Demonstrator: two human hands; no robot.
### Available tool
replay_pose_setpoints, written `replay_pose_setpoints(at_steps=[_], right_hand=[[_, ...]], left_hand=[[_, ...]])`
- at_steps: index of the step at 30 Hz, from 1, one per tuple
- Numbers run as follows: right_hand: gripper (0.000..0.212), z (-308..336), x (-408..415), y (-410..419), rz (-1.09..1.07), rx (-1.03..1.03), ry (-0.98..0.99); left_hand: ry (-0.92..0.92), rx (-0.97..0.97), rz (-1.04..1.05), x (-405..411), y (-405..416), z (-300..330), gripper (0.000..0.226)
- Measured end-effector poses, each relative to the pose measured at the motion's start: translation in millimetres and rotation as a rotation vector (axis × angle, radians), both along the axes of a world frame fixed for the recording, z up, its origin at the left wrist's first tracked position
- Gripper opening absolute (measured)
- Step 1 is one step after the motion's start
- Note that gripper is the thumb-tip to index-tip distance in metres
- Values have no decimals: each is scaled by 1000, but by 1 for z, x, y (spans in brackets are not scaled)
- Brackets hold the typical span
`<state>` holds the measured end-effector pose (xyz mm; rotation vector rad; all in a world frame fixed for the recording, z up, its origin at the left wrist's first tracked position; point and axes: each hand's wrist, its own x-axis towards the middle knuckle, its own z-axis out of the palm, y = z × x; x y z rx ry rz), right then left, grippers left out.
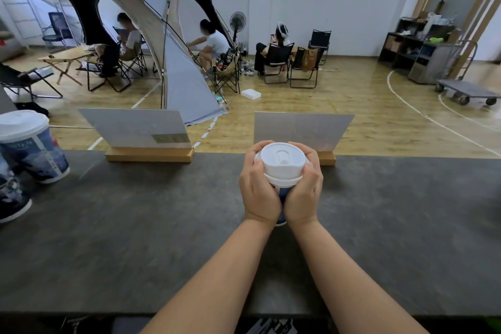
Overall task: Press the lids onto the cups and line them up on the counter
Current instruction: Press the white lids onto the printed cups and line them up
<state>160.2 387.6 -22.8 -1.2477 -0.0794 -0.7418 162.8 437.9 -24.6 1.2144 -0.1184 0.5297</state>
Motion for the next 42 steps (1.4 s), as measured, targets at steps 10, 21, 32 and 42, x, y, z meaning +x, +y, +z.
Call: replay_pose_setpoints(at_steps=[10,21,32,42], right_hand=[[36,-3,-6,-1,-19,-13,27],[36,-6,-1,-3,-56,-16,54],[29,0,-7,-6,-35,-11,78],[36,-4,-8,-13,134,4,95]], left_hand=[[-24,25,62,-12,0,3,37],[-22,45,49,-6,3,1,38],[-4,197,182,-14,9,4,26],[63,208,149,-33,2,-6,40]])
